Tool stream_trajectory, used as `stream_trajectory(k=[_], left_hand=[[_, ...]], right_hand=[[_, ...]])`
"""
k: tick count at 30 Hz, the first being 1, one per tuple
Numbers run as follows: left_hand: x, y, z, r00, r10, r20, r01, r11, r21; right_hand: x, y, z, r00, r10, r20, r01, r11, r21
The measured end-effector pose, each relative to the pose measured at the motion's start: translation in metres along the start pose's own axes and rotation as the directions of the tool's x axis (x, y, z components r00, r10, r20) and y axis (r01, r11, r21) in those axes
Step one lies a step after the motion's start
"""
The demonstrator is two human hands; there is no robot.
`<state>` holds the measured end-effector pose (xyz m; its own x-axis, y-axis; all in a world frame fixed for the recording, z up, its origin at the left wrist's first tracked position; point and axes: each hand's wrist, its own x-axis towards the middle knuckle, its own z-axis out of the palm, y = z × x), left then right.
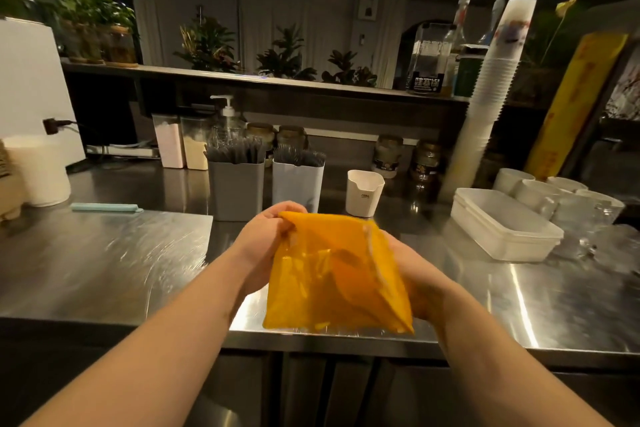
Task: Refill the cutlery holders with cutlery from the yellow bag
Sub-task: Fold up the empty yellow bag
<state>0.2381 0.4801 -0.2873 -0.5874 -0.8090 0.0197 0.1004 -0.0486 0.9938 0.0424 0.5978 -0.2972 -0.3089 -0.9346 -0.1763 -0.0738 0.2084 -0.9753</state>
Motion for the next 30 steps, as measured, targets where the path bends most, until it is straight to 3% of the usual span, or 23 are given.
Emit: stream_trajectory(k=[2,5,8,10,13,15,19,22,24,27,30], left_hand=[[-0.001,-0.003,0.003,0.996,-0.088,-0.015,0.087,0.995,-0.045],[-0.004,-0.011,0.001,0.95,-0.292,0.114,0.304,0.946,-0.109],[-0.012,-0.02,0.003,0.875,-0.429,0.226,0.434,0.9,0.028],[-0.013,-0.026,0.008,0.874,-0.444,0.196,0.435,0.896,0.088],[-0.01,-0.035,0.014,0.877,-0.468,0.106,0.464,0.884,0.06],[-0.013,-0.04,0.015,0.862,-0.486,0.146,0.489,0.872,0.022],[-0.014,-0.047,0.016,0.884,-0.439,0.161,0.453,0.889,-0.061],[-0.008,-0.054,0.01,0.914,-0.379,0.148,0.401,0.901,-0.165],[-0.007,-0.054,0.007,0.925,-0.349,0.148,0.374,0.902,-0.214],[-0.01,-0.049,0.005,0.911,-0.337,0.239,0.4,0.863,-0.308],[-0.01,-0.047,0.001,0.898,-0.315,0.308,0.423,0.81,-0.406]], right_hand=[[-0.003,0.003,0.001,0.984,-0.098,-0.151,0.107,0.993,0.047],[-0.004,0.005,0.002,0.908,-0.285,-0.308,0.22,0.948,-0.228],[-0.004,0.01,0.006,0.83,-0.454,-0.325,0.288,0.847,-0.448],[-0.003,0.012,0.005,0.834,-0.459,-0.306,0.284,0.833,-0.476],[-0.003,0.015,-0.008,0.893,-0.284,-0.349,0.25,0.958,-0.141],[-0.003,0.018,-0.016,0.93,-0.118,-0.347,0.147,0.987,0.058],[-0.007,0.026,-0.026,0.985,0.095,-0.142,-0.073,0.985,0.157],[-0.017,0.026,-0.03,0.993,0.105,0.054,-0.108,0.993,0.041],[-0.017,0.025,-0.028,0.997,0.055,0.059,-0.055,0.998,-0.006],[-0.014,0.019,-0.023,0.997,-0.057,-0.045,0.063,0.986,0.155],[-0.015,0.017,-0.02,0.995,-0.1,-0.006,0.096,0.931,0.353]])
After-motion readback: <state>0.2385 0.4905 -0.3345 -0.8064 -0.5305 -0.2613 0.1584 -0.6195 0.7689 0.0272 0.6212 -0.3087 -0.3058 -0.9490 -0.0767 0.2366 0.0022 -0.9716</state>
